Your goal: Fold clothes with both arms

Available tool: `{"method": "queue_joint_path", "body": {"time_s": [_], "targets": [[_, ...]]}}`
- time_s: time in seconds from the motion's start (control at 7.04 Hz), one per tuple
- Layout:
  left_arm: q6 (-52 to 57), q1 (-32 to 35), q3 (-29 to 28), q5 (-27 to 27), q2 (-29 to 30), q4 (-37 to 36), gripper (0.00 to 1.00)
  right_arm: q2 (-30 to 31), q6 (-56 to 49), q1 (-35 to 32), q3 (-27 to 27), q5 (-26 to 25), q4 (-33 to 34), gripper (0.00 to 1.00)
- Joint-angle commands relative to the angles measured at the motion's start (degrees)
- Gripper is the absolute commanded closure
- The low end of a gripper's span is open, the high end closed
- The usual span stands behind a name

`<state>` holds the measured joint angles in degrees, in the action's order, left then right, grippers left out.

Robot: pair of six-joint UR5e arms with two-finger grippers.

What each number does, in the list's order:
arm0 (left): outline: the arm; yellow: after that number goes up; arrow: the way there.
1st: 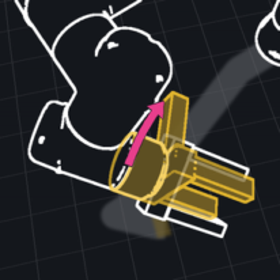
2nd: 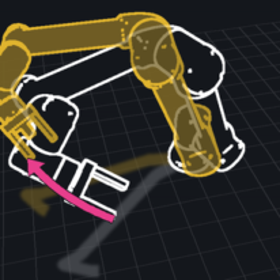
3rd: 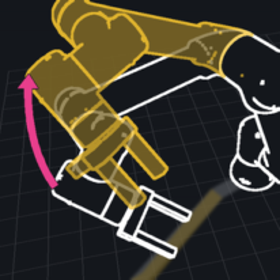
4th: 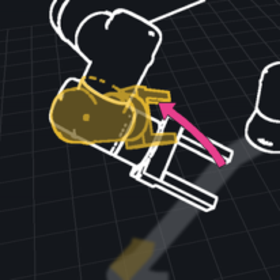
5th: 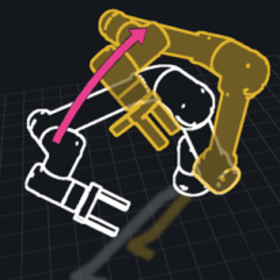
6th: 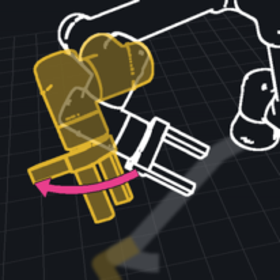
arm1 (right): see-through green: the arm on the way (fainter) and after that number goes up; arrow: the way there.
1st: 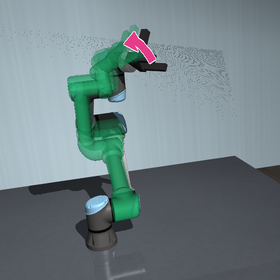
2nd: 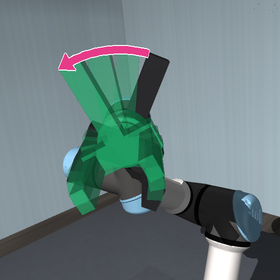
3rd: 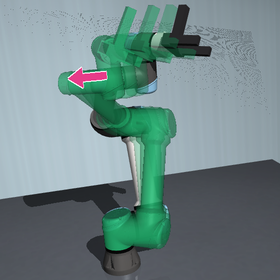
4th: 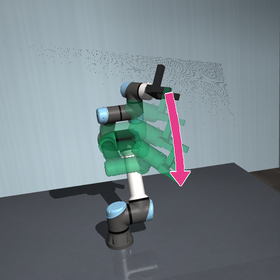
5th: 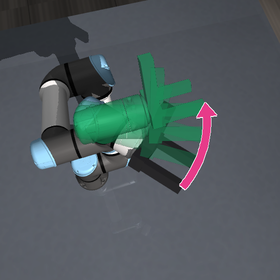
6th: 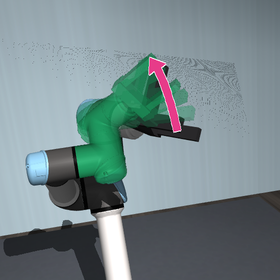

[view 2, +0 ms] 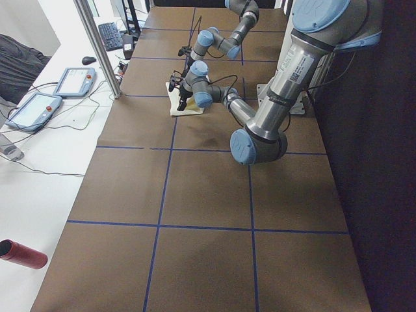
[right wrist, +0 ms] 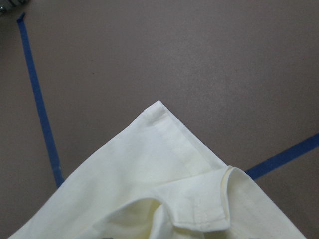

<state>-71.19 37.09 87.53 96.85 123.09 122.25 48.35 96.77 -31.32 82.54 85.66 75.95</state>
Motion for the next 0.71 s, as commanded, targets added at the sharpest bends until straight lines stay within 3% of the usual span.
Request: {"method": "queue_joint_path", "body": {"time_s": [0.0, 0.28, 0.43, 0.57], "targets": [[0.0, 0.0, 0.0, 0.0, 0.0, 0.0, 0.00, -0.3, 3.8, 0.1, -0.5, -0.9, 0.1, 0.24], [0.0, 0.0, 0.0, 0.0, 0.0, 0.0, 0.00, -0.5, 4.9, 1.1, -2.5, -1.8, -0.1, 0.33], [-0.1, 0.0, 0.2, 0.0, 0.0, 0.0, 0.00, -1.0, 5.4, 1.1, -2.6, -2.1, -0.1, 0.42], [-0.1, 0.0, 0.2, 0.0, 0.0, 0.0, 0.00, -1.3, 6.8, 1.1, -2.6, -2.1, -0.1, 0.79]]}}
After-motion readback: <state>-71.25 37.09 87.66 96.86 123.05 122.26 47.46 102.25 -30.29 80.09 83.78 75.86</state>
